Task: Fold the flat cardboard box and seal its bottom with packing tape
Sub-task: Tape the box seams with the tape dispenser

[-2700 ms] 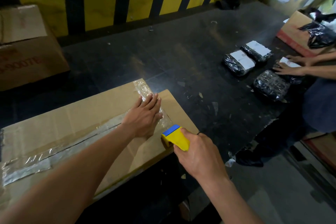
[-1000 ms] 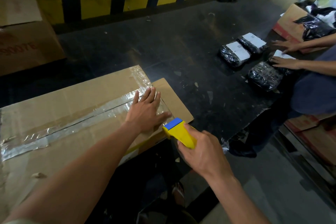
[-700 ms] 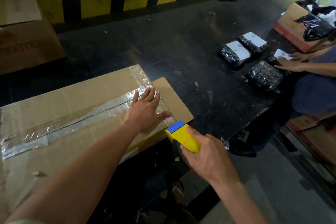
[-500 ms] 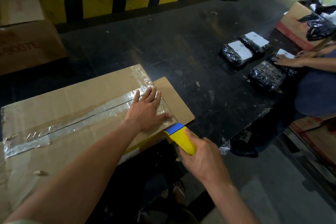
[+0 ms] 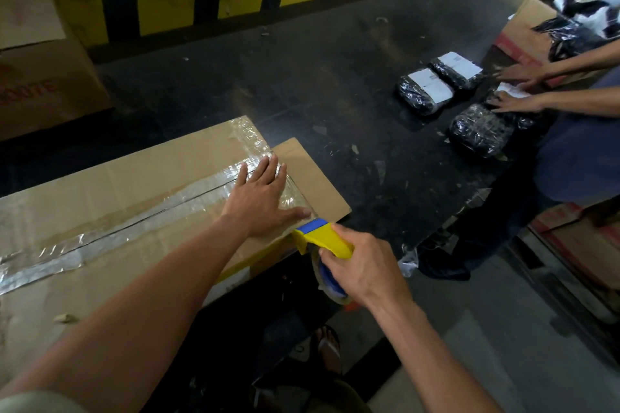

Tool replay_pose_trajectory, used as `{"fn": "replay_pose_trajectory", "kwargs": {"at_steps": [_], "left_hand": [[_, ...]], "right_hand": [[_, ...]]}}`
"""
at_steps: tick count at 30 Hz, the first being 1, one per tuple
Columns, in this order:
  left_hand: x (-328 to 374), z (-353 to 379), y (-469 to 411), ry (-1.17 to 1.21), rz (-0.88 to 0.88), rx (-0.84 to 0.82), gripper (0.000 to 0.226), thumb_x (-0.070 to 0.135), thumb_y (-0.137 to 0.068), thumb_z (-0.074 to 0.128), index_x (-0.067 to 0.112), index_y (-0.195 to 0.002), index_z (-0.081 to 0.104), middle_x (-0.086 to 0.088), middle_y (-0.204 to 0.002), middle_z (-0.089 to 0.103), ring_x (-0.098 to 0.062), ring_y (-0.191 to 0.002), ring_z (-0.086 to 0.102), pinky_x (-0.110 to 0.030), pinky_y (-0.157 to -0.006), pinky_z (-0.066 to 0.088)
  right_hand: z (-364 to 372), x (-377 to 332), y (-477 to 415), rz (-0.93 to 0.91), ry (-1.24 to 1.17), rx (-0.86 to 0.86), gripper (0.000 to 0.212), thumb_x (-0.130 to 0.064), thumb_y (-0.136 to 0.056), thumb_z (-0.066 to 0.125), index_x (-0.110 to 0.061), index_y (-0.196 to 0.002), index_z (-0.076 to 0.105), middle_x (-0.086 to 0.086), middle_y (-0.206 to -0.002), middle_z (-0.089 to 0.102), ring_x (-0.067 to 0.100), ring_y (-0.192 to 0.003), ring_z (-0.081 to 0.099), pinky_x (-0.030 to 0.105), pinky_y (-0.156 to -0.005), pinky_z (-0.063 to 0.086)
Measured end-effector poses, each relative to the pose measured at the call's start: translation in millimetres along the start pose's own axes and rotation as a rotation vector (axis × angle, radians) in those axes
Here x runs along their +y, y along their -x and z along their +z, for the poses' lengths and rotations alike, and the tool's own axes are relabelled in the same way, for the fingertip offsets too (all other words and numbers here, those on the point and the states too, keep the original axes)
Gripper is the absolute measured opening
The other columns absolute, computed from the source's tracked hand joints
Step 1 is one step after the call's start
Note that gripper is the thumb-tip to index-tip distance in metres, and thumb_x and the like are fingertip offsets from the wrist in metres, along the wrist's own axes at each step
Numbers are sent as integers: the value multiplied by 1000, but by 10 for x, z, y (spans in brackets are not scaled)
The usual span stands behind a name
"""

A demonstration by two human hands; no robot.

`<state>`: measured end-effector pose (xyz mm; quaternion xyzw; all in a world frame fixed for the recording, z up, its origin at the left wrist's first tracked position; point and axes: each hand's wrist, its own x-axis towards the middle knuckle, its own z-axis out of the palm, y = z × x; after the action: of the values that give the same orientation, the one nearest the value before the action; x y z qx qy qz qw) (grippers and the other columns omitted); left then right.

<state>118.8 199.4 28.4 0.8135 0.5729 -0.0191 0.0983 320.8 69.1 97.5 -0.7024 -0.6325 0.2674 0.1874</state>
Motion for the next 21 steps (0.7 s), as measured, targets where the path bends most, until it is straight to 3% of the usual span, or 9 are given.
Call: {"fn": "replay_pose_trajectory", "kwargs": {"at_steps": [2, 4, 6, 8, 13, 18, 21], "left_hand": [[9, -12, 6, -23, 7, -6, 120, 96, -76, 14, 14, -163, 1, -7, -170, -9, -21, -156, -13, -52, -125, -7], [22, -43, 4, -36, 14, -22, 119, 96, -77, 13, 14, -162, -1, -8, -170, -9, -22, -156, -14, -53, -125, -6], [19, -46, -8, -47, 16, -27, 119, 96, -78, 12, 14, -162, -2, -8, -170, -10, -23, -156, -15, -53, -125, -7], [24, -45, -14, -53, 13, -17, 120, 96, -77, 11, 13, -162, -3, -9, -170, -11, -23, -155, -16, -54, -124, -8], [83, -35, 87, -43, -10, 0, 125, 99, -75, 14, 10, -162, -3, -5, -169, -10, -22, -156, -12, -54, -125, -5], [27, -74, 76, 69, 5, 45, 85, 68, -100, 19, 8, -161, 14, -8, -170, 7, -22, -157, 2, -48, -127, 3], [-61, -219, 190, 62, 27, 73, 68, 56, -103, 28, 10, -151, 41, -11, -164, 30, -27, -154, 20, -50, -122, 18]], "right_hand": [[95, 66, 45, -80, 168, -54, 41, -46, -83, 59, -34, -122, 59, 2, -84, 65, 31, -83, 66, 34, -63, 46], [232, 137, 167, -113, 333, -167, 46, -47, -84, 58, -36, -128, 53, 3, -92, 53, 35, -93, 62, 36, -67, 43], [333, 247, 284, -53, 286, -182, 58, -51, -85, 56, -38, -140, 45, 4, -101, 52, 34, -101, 61, 39, -75, 48], [333, 313, 317, -2, 196, -115, 63, -53, -85, 56, -39, -145, 43, 2, -98, 51, 33, -98, 61, 39, -75, 48], [132, 217, 238, -74, 117, 10, 45, -50, -82, 57, -43, -126, 54, -1, -77, 51, 29, -77, 59, 38, -63, 48], [-204, 124, 161, -135, 92, 59, 49, -47, -82, 65, -38, -130, 57, 0, -75, 57, 24, -73, 57, 36, -63, 50], [-399, 16, 36, -201, 74, 63, 47, -48, -82, 67, -35, -127, 61, -3, -76, 59, 19, -72, 57, 34, -65, 51]]}}
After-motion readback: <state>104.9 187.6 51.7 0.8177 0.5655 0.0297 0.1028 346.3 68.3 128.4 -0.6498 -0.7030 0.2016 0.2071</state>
